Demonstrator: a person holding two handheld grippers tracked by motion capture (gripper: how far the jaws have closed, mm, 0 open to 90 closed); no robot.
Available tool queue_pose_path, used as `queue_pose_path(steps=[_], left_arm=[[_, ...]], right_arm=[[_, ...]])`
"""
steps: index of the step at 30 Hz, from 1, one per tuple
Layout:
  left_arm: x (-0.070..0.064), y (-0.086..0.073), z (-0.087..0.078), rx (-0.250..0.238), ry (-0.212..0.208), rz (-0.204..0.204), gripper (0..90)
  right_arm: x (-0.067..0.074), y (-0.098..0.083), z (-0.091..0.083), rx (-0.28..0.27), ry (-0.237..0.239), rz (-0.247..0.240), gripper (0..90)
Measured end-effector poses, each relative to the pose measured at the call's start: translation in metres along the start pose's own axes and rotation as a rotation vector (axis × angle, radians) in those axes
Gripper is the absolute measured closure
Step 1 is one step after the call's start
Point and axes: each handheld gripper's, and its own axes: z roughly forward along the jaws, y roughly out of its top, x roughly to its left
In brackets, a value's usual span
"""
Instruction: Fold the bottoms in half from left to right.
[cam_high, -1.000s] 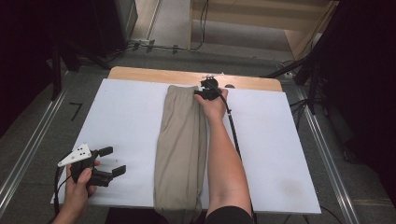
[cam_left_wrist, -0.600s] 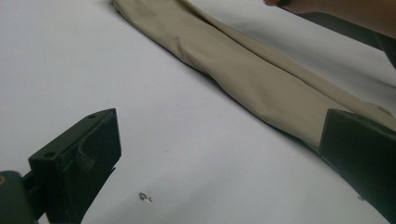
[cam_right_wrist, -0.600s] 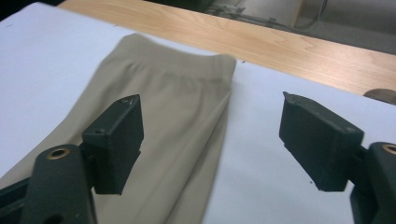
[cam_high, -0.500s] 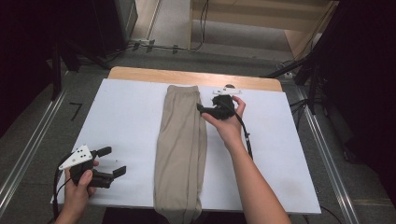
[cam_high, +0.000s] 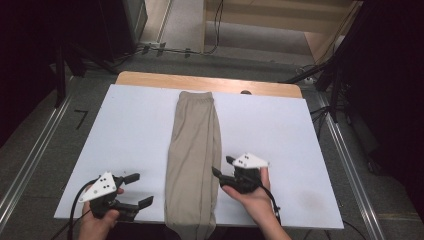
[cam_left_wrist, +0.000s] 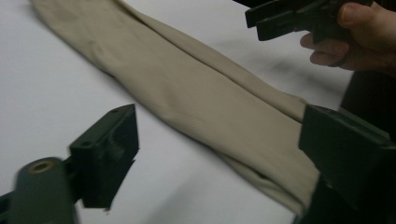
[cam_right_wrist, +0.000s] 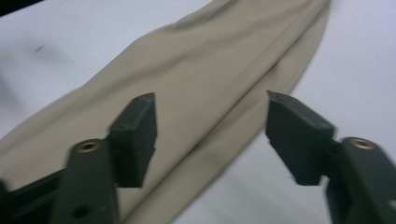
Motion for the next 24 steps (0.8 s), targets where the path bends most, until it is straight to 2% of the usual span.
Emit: queue_pose_path(steps=[2,3,5,7,8,9,10,12,14,15,16,18,19,22,24], left_arm=[[-0.008,-0.002,0.006,0.023,-0.023,-0.019,21.2],[-0.013,-0.005,0.009,0.031,-0.039,-0.030,29.6],[-0.021,-0.008,0.015,0.051,-0.071,-0.039,44.3],[-0.029,-0.012,0.021,0.098,-0.065,-0.035,55.3],[-0.031,-0.013,0.023,0.116,-0.078,-0.043,60.0],[-0.033,-0.014,0.025,0.126,-0.090,-0.045,65.4],[-0.036,-0.015,0.026,0.137,-0.082,-0.043,68.3],[-0.038,-0.017,0.028,0.159,-0.033,-0.050,68.8],[-0.037,-0.019,0.027,0.176,0.010,-0.057,61.0],[-0.036,-0.021,0.026,0.185,0.023,-0.047,60.5],[-0.036,-0.022,0.027,0.201,0.023,-0.037,59.0],[-0.037,-0.025,0.030,0.233,-0.019,-0.043,54.0],[-0.038,-0.026,0.032,0.242,-0.024,-0.047,52.3],[-0.043,-0.026,0.037,0.244,-0.001,-0.032,51.0],[-0.046,-0.026,0.038,0.243,0.043,-0.011,57.7]], right_arm=[[0.011,-0.014,-0.016,-0.017,0.026,-0.006,50.6],[0.016,-0.022,-0.022,-0.023,0.042,-0.003,54.8],[0.026,-0.035,-0.030,0.016,0.078,-0.034,63.7],[0.034,-0.043,-0.035,0.030,0.108,-0.053,69.7],[0.038,-0.047,-0.038,0.032,0.120,-0.055,71.9],[0.042,-0.050,-0.039,0.043,0.124,-0.058,73.6],[0.047,-0.053,-0.040,0.055,0.125,-0.060,74.3],[0.052,-0.056,-0.041,0.064,0.117,-0.062,73.6],[0.053,-0.060,-0.041,0.076,0.121,-0.040,69.5],[0.052,-0.062,-0.041,0.083,0.124,-0.028,67.6],[0.052,-0.064,-0.040,0.090,0.126,-0.025,67.1],[0.053,-0.066,-0.039,0.106,0.145,-0.027,64.5],[0.055,-0.067,-0.036,0.125,0.150,-0.037,64.1],[0.062,-0.069,-0.028,0.161,0.145,-0.082,68.6],[0.065,-0.071,-0.026,0.166,0.110,-0.109,77.1]])
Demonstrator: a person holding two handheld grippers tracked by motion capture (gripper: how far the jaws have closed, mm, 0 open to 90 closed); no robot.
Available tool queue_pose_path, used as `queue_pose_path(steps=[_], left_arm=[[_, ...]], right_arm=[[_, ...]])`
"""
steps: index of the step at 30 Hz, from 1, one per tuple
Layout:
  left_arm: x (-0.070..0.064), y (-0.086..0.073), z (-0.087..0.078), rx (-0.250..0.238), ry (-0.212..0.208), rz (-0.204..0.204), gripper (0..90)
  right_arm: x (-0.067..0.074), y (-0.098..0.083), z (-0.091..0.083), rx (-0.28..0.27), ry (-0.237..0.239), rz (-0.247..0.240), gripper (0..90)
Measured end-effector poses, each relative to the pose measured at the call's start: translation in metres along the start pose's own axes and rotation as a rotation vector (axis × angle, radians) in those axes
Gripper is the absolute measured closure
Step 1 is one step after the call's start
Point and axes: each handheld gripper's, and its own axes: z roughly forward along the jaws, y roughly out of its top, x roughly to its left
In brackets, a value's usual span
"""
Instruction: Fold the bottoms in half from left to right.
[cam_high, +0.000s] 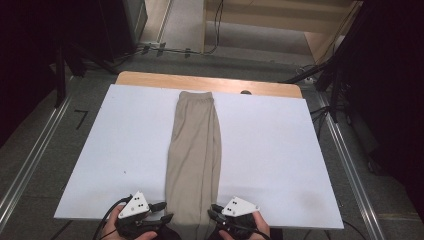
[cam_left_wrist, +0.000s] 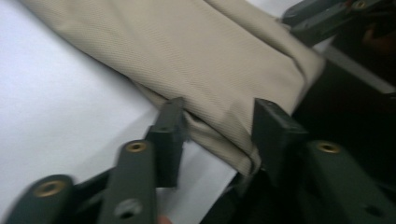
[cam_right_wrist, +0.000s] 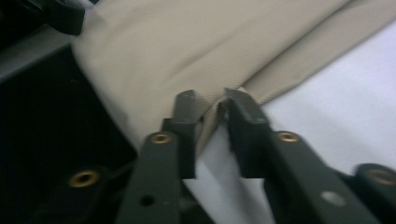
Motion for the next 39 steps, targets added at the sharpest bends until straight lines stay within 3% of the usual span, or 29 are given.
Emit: queue_pose_path(steps=[2,5,7,8,13,16,17,18,19,20,21,22,23,25,26,27,28,29,31,33,34,39], left_arm=[[-0.001,0.000,0.000,0.003,0.027,0.013,66.8],[0.000,0.001,0.003,0.017,-0.044,-0.015,87.6],[-0.001,0.006,0.004,0.049,-0.047,0.010,89.9],[0.000,0.008,0.003,0.061,-0.050,0.024,90.0],[0.007,0.007,-0.003,0.061,-0.084,0.005,90.0],[0.010,0.007,-0.009,0.042,-0.091,0.010,90.0],[0.010,0.006,-0.009,0.030,-0.101,0.021,90.0],[0.010,0.005,-0.009,0.026,-0.108,0.034,90.0],[0.011,0.004,-0.009,0.028,-0.087,0.049,87.2],[0.010,0.004,-0.009,0.004,-0.040,0.045,75.3],[0.010,0.005,-0.010,-0.016,-0.041,0.030,56.1],[0.009,0.007,-0.015,-0.069,-0.065,0.017,51.5],[0.007,0.008,-0.018,-0.102,-0.072,0.023,56.3],[-0.002,0.013,-0.019,-0.141,-0.087,0.079,65.3],[-0.005,0.014,-0.017,-0.137,-0.102,0.094,75.0],[-0.008,0.015,-0.012,-0.112,-0.119,0.106,79.3],[-0.011,0.014,-0.005,-0.061,-0.102,0.115,84.9],[-0.011,0.013,0.000,-0.040,-0.097,0.109,90.0],[-0.010,0.010,0.010,0.021,-0.089,0.098,90.0],[-0.008,0.008,0.013,0.042,-0.090,0.097,90.0],[-0.006,0.009,0.013,0.046,-0.103,0.081,90.0],[-0.006,0.010,0.012,0.066,-0.097,0.080,90.0]], right_arm=[[-0.003,0.000,-0.001,0.006,-0.008,0.024,86.9],[-0.009,-0.003,-0.003,0.004,0.039,0.071,88.4],[-0.010,-0.004,-0.006,0.012,0.048,0.068,88.5],[-0.009,-0.005,-0.008,0.013,0.046,0.070,88.6],[-0.009,-0.014,-0.018,0.024,0.032,0.088,88.6],[-0.013,-0.017,-0.023,0.017,-0.007,0.102,87.8],[-0.013,-0.017,-0.024,0.008,-0.019,0.116,79.8],[-0.012,-0.017,-0.025,0.005,-0.076,0.109,70.7],[-0.011,-0.016,-0.026,-0.007,-0.119,0.090,66.8],[-0.010,-0.015,-0.027,-0.032,-0.109,0.083,67.0],[-0.009,-0.011,-0.029,-0.069,-0.061,0.068,69.2],[-0.007,-0.009,-0.029,-0.085,-0.048,0.055,69.4],[-0.003,-0.003,-0.028,-0.099,-0.044,0.029,70.2],[0.007,0.005,-0.021,-0.110,-0.025,0.000,70.8],[0.012,0.009,-0.017,-0.117,-0.009,-0.013,73.1],[0.016,0.011,-0.013,-0.120,0.011,-0.028,74.8],[0.022,0.015,-0.006,-0.117,0.035,-0.057,76.9],[0.030,0.018,0.003,-0.102,0.050,-0.105,80.1],[0.038,0.019,0.017,-0.059,0.055,-0.156,84.9],[0.039,0.016,0.025,-0.019,0.060,-0.154,87.1],[0.037,0.014,0.024,-0.031,0.075,-0.135,88.1],[0.020,0.006,0.008,0.004,0.067,-0.090,88.2]])
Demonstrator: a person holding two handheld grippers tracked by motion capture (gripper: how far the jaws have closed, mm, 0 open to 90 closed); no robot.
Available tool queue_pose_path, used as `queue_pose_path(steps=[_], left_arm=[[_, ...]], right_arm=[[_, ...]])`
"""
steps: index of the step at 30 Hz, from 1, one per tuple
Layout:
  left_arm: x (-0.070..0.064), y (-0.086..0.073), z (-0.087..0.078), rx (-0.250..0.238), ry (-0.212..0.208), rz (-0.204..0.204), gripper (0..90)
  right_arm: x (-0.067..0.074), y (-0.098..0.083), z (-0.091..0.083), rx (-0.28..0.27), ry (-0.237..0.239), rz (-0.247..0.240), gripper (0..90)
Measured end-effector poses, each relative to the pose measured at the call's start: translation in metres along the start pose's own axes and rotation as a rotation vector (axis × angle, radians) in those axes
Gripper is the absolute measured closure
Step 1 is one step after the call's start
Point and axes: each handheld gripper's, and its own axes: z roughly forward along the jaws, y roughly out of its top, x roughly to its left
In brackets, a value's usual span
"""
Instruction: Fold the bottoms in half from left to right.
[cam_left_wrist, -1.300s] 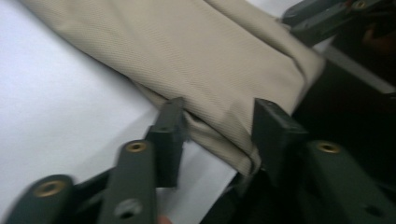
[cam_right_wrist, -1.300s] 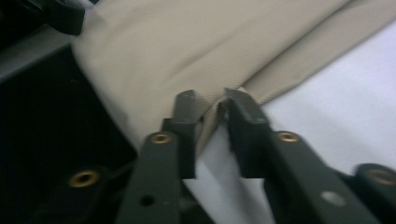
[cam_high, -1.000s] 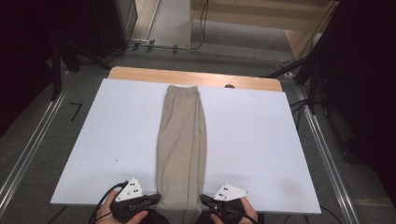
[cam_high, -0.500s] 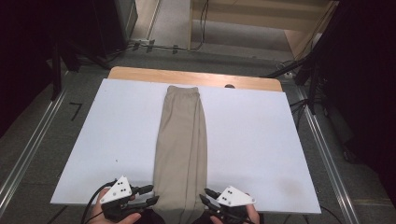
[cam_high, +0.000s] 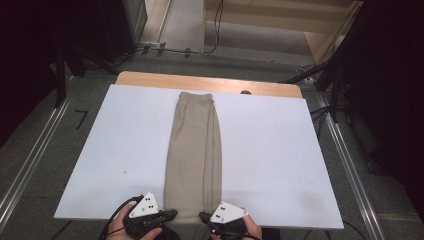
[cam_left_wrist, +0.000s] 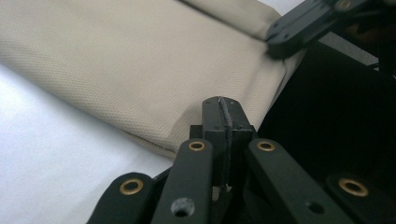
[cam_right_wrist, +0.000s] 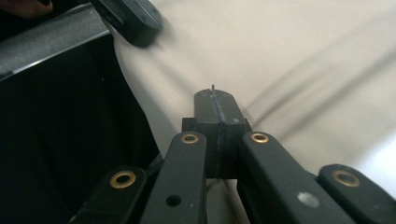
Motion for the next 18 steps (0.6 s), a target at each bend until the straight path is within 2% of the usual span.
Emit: queue_pose_path(steps=[2,4,7,10,13,15,18], left_arm=[[0.002,-0.001,0.000,-0.008,-0.018,-0.012,90.0],[0.004,-0.002,0.000,-0.010,-0.030,-0.029,90.0],[0.005,-0.002,0.000,-0.015,-0.035,-0.031,90.0],[0.006,-0.003,0.000,-0.020,-0.047,-0.031,90.0],[0.008,-0.003,0.000,-0.022,-0.056,-0.036,90.0],[0.007,-0.003,0.000,-0.022,-0.054,-0.034,90.0],[0.007,-0.003,0.000,-0.022,-0.053,-0.036,90.0]], right_arm=[[-0.006,-0.006,-0.009,0.012,0.001,0.016,88.2],[-0.013,-0.011,-0.019,0.042,-0.022,0.014,88.2],[-0.022,-0.018,-0.032,0.064,-0.059,0.049,88.2],[-0.027,-0.022,-0.042,0.030,-0.074,0.071,88.2],[-0.029,-0.016,-0.047,-0.030,-0.080,0.081,88.1],[-0.026,-0.012,-0.045,-0.074,-0.051,0.091,87.8],[-0.014,-0.005,-0.032,-0.088,-0.018,0.051,86.6]])
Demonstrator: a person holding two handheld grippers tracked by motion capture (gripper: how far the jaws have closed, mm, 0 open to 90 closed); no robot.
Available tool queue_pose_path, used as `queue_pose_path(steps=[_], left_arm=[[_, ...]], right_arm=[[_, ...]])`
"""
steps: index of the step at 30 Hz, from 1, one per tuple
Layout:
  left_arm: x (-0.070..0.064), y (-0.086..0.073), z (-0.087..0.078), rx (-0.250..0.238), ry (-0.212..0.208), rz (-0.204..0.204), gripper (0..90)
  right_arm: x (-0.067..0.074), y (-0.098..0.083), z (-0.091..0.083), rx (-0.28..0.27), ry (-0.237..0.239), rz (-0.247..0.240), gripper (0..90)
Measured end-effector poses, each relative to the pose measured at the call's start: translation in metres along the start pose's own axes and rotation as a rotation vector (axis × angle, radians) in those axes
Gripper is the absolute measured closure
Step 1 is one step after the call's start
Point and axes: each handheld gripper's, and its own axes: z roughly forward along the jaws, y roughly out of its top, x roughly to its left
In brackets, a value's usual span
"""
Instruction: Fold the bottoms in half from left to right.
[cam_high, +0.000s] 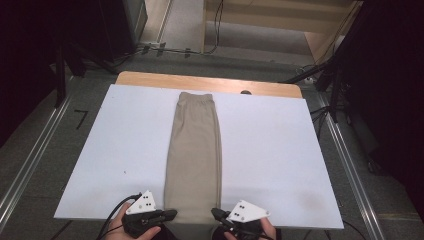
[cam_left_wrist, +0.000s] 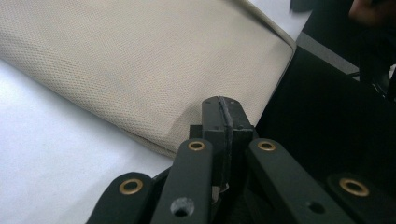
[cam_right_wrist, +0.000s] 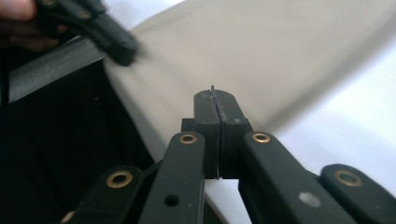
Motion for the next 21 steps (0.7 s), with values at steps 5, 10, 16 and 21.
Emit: queue_pose_path(steps=[5,10,16,21], left_arm=[[0.000,-0.001,-0.001,-0.002,0.001,-0.005,90.0],[0.002,-0.002,-0.002,-0.004,-0.015,-0.021,90.0],[0.006,-0.001,-0.006,-0.066,-0.043,-0.039,68.6],[0.003,0.016,-0.021,-0.192,-0.013,-0.005,26.5]], right_arm=[[0.002,-0.004,0.019,0.085,-0.008,-0.021,85.9],[-0.020,-0.015,0.002,0.093,-0.047,0.043,85.1],[-0.032,-0.016,-0.016,0.008,-0.025,0.059,52.2],[-0.040,-0.009,-0.023,-0.043,-0.051,0.060,21.7]])
